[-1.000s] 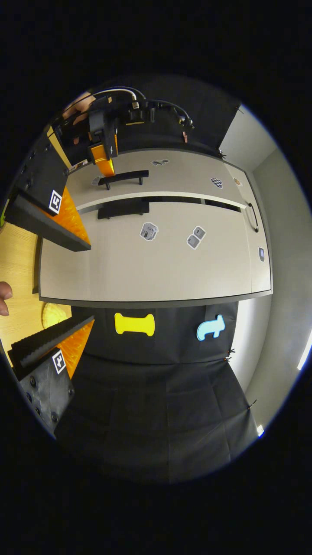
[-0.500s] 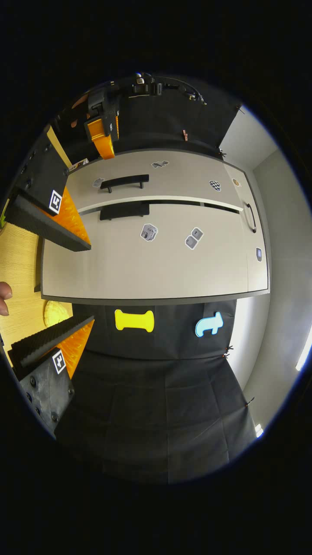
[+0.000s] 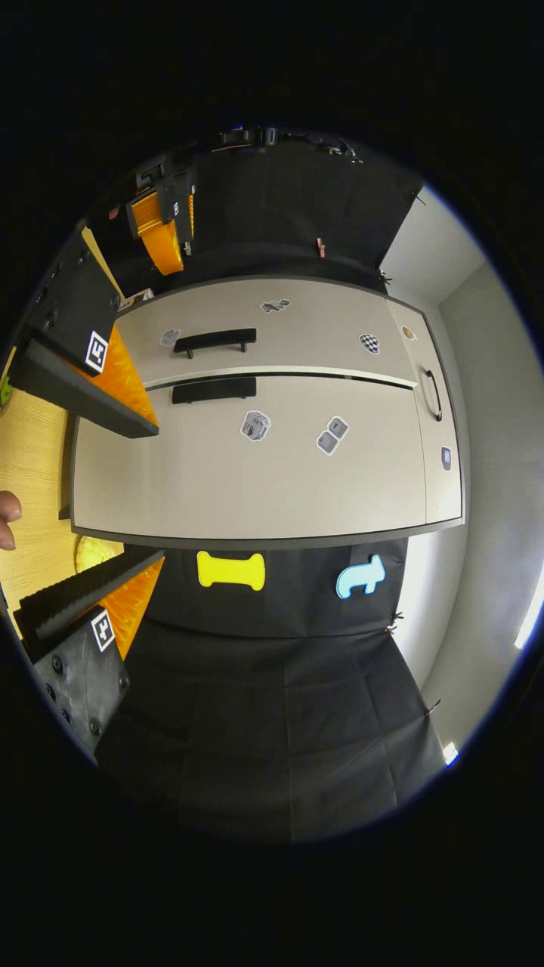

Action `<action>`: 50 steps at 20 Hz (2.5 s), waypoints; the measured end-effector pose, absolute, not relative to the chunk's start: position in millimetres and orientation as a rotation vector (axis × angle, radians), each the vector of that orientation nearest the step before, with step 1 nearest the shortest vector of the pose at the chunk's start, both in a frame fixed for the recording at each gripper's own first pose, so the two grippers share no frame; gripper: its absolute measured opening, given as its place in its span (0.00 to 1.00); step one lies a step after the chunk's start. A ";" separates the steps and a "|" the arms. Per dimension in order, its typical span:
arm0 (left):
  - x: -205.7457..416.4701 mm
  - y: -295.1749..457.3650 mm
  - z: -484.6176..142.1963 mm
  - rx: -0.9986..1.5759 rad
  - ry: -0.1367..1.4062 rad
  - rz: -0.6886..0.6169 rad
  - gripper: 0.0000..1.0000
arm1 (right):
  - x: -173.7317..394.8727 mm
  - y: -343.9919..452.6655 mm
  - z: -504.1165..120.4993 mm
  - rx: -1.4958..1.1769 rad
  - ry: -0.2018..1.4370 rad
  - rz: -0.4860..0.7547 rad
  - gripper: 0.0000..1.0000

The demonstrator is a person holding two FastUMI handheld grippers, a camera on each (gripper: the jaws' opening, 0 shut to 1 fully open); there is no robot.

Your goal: Grasp the bottle in the cabinet with the left hand and place it on the coaster, then close the right door with the right hand and the left door with the left hand.

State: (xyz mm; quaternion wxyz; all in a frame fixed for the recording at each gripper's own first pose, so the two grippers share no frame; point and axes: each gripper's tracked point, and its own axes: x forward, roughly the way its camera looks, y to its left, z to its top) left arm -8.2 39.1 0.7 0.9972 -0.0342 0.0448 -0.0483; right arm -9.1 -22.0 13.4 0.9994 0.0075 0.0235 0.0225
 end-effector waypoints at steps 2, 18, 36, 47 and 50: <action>-12.7 42.1 -1.2 -0.074 0.094 -0.092 0.97 | -11.3 -19.7 13.4 0.014 0.046 0.048 0.97; -22.3 44.4 -1.9 -0.074 0.086 -0.094 0.95 | -15.3 -19.6 12.0 0.015 0.041 0.055 0.97; -23.0 41.8 0.7 -0.058 0.081 -0.092 0.95 | -12.1 -21.3 12.1 0.023 0.034 0.057 0.97; -17.5 40.2 -1.2 -0.055 0.086 -0.090 0.95 | -8.8 -21.7 10.2 0.024 0.036 0.060 0.97; -15.4 39.9 -1.5 -0.055 0.085 -0.092 0.95 | -7.7 -21.8 10.0 0.019 0.035 0.060 0.97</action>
